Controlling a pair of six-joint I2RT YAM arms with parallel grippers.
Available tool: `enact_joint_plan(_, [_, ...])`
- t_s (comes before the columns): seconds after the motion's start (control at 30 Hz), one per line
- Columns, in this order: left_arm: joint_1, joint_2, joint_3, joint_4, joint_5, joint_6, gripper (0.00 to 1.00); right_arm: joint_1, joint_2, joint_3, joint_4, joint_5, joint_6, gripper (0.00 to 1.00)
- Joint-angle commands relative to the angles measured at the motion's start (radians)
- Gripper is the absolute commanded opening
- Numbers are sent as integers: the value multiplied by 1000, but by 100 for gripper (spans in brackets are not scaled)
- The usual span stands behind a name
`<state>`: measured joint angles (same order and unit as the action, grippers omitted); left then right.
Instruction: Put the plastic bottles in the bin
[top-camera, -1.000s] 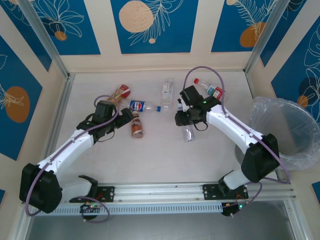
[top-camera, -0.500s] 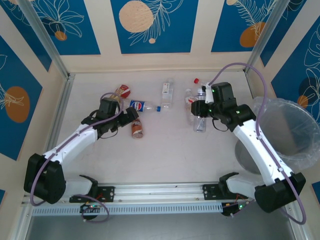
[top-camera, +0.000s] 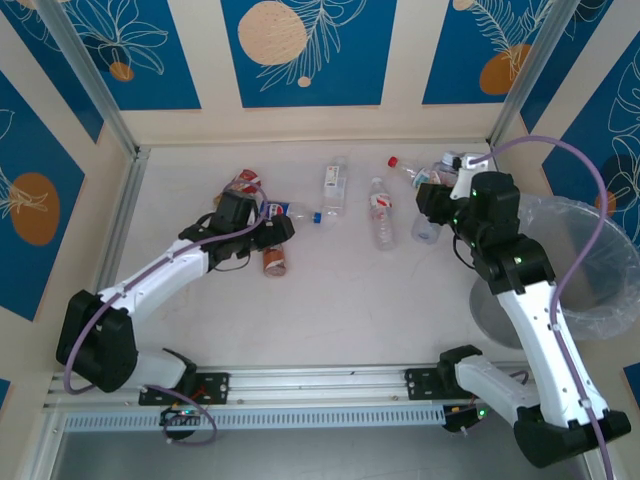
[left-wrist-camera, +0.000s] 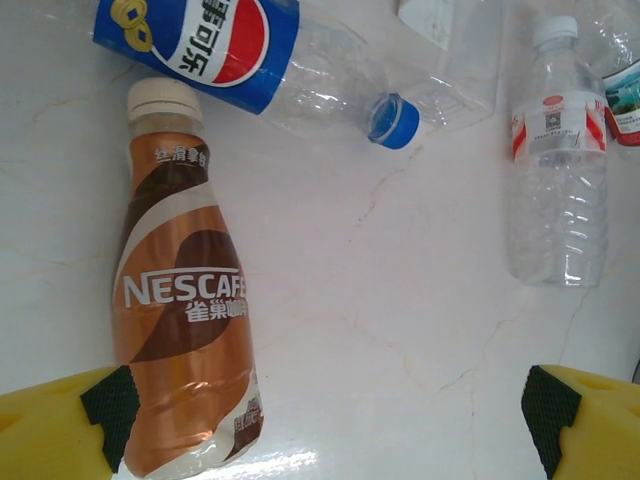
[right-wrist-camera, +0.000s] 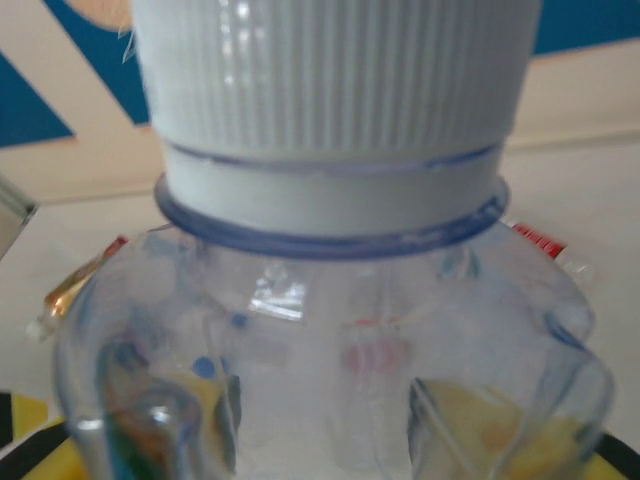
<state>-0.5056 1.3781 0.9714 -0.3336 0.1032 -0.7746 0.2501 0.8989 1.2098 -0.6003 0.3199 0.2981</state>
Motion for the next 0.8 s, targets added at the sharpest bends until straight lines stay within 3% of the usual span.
enact_joint_plan(0.0, [-25,10,35,1,-18,40,100,-22,-70,20,60,144,-53,42])
enact_joint_plan(0.17, [-30,28,22,79,35,49,99,-102,-113,57,6,254,-88,41])
enact_joint_plan(0.53, [-33,43,10,165,95,85,99,-321,-88,141,-50,240,-90,41])
enact_joint_plan(0.77, [-31,51,48,118,85,139,100,-498,-84,125,-60,317,-138,42])
